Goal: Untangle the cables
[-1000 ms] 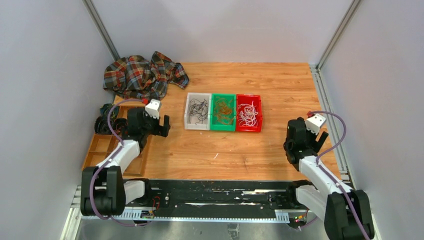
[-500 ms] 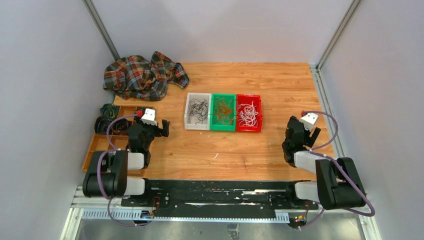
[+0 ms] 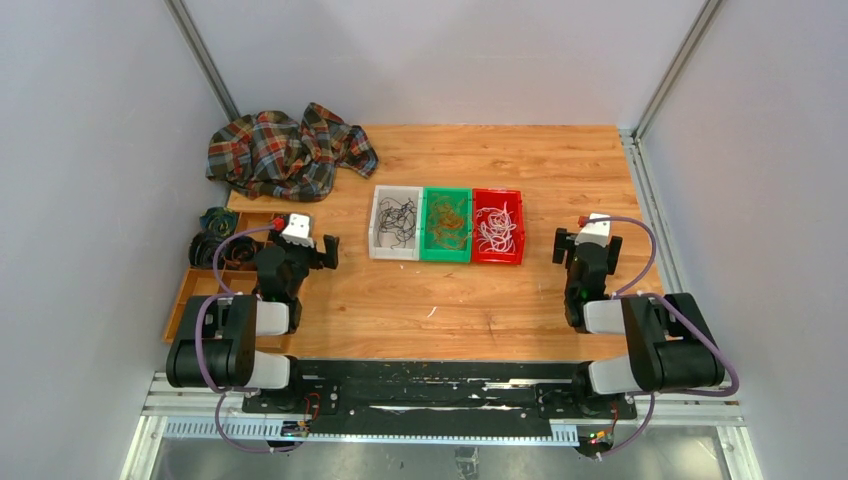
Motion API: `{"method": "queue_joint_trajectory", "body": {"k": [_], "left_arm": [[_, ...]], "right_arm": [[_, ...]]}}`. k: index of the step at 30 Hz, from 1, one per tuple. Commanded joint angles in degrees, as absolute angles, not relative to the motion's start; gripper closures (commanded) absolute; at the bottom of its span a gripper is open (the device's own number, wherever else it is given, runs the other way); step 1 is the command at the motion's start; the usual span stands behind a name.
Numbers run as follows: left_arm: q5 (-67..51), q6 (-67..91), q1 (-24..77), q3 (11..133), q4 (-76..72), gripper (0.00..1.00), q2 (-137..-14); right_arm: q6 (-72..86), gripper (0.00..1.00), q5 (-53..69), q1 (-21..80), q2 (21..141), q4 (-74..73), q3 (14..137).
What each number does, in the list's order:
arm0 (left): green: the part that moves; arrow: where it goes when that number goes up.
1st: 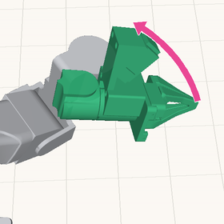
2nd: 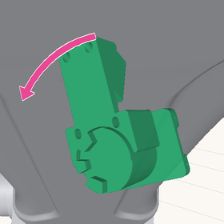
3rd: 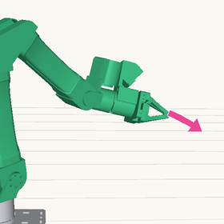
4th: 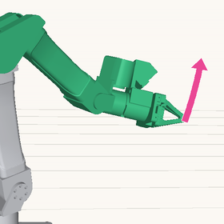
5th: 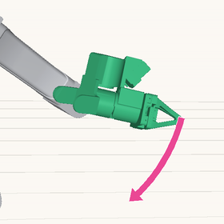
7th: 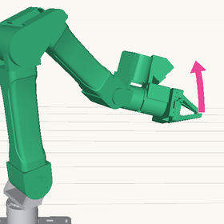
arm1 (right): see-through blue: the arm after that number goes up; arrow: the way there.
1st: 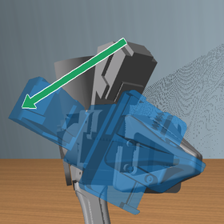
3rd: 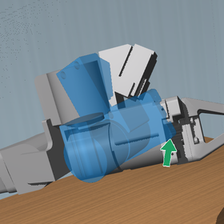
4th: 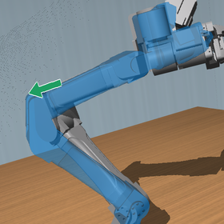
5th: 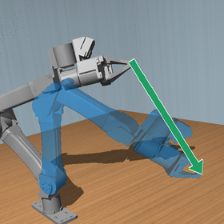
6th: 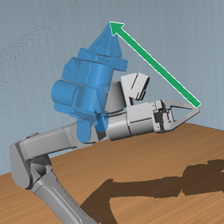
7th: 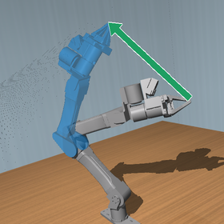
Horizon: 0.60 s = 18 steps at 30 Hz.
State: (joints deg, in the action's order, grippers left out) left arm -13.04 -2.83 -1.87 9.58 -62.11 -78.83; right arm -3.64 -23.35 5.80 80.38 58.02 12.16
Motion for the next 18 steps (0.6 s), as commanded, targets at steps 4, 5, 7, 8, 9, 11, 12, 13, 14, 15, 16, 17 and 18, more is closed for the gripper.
{"method": "queue_joint_trajectory", "body": {"k": [4,5,7,8,9,11,12,13,14,15,16,17,18], "left_arm": [[-12.4,-3.4,-1.6,10.1,-64.1,0.02,-78.5],[-12.5,-3.3,-1.6,10.1,-64.3,0.02,-78.6],[-12.4,-3.3,-1.6,10.1,-64.4,0.02,-78.6],[-12.4,-3.3,-1.6,10.1,-64.3,0.02,-78.7],[-12.4,-3.3,-1.6,10.1,-64.3,0.02,-78.7],[-12.5,-3.3,-1.6,10.1,-64.3,0.02,-78.6],[-12.4,-3.3,-1.6,10.1,-64.3,0.02,-78.6],[-12.5,-3.3,-1.6,10.1,-64.3,0.02,-78.6],[-12.5,-3.3,-1.6,10.1,-64.3,0.02,-78.6],[-12.5,-3.3,-1.6,10.1,-64.3,0.02,-78.6],[-12.5,-3.3,-1.6,10.1,-64.4,0.02,-78.6],[-12.5,-3.3,-1.5,10.2,-64.4,0.02,-78.7],[-12.4,-3.3,-1.6,10.1,-64.3,0.02,-78.7]], "right_arm": [[-3.9,0.12,-21.0,5.2,79.9,57.8,12.8],[-3.9,0.12,-21.0,5.2,80.0,58.2,12.7],[-4.0,0.12,-21.0,5.2,80.1,58.4,12.6],[-4.0,0.12,-21.0,5.2,80.2,58.5,12.6],[-4.0,0.12,-21.0,5.2,80.2,58.5,12.6],[-4.0,0.12,-21.0,5.2,80.3,58.5,12.7],[-4.0,0.12,-21.0,5.2,80.3,58.4,12.7],[-4.0,0.12,-21.0,5.2,80.5,58.5,12.8],[-4.0,0.12,-20.9,5.1,80.5,58.4,12.8],[-4.0,0.12,-20.9,5.2,80.5,58.4,12.9],[-3.9,0.12,-20.9,5.1,80.5,58.5,12.8],[-4.0,0.12,-20.9,5.2,80.4,58.6,12.6],[-4.0,0.12,-20.9,5.2,80.3,58.8,12.6]]}}
